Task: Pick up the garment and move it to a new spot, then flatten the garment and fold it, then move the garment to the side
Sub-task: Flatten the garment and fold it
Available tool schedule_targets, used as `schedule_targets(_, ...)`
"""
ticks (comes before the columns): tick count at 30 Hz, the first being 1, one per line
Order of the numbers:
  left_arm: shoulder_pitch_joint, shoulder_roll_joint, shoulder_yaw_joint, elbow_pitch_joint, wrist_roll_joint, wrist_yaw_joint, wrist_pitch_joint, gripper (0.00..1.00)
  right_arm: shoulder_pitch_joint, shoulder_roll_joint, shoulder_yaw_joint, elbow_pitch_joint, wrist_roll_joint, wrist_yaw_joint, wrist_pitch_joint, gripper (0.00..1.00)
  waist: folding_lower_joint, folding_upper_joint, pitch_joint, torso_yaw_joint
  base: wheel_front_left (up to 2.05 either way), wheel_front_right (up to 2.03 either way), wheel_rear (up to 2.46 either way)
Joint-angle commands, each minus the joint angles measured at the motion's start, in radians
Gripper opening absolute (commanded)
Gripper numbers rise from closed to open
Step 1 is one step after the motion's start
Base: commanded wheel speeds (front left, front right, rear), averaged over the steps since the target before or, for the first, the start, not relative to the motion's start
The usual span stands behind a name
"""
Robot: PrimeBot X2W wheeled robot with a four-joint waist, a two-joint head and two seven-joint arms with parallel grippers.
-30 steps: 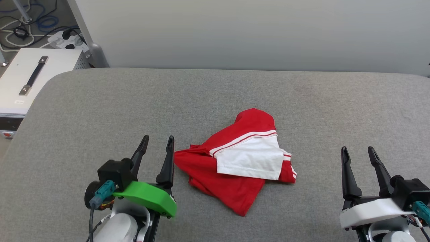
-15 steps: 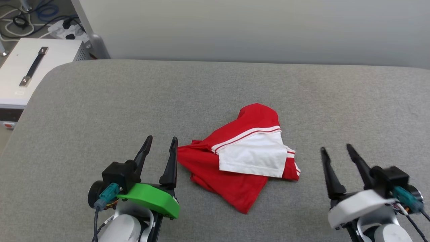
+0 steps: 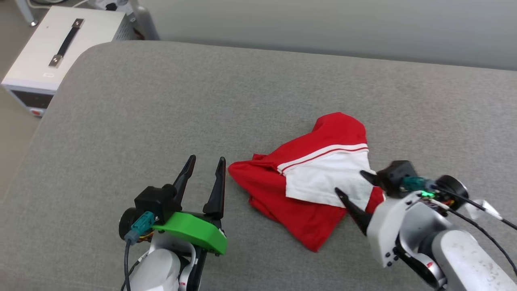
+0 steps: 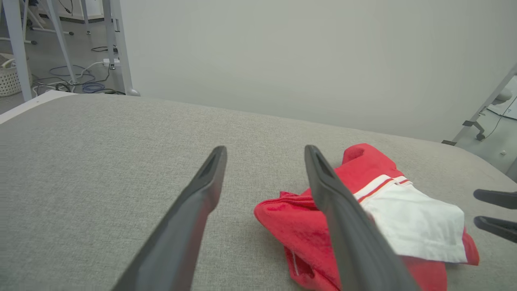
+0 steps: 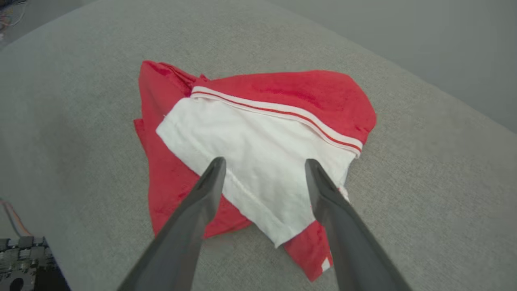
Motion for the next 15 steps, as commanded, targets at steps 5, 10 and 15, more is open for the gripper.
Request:
schedule_targets(5, -0.027, -0.027, 0.029, 0.022, 0.023, -0.024, -0.006, 1.0, -0.097, -0.035, 0.125, 0.042, 0.014, -0.001, 0.039, 1.0, 0.0, 0.0, 0.051, 0.068, 0.0, 0.0, 0.0)
schedule_targets(10, -0.032, -0.048, 0.045, 0.035, 0.039, -0.043, -0.006, 1.0, -0.159, -0.054, 0.19, 0.118, 0.003, -0.001, 0.046, 1.0, 0.0, 0.0, 0.068, 0.103, 0.0, 0.0, 0.0)
schedule_targets(15, -0.031, -0.064, 0.06, 0.05, 0.054, -0.059, -0.006, 1.0, -0.186, -0.059, 0.213, 0.188, -0.007, -0.001, 0.036, 1.0, 0.0, 0.0, 0.075, 0.125, 0.0, 0.0, 0.0)
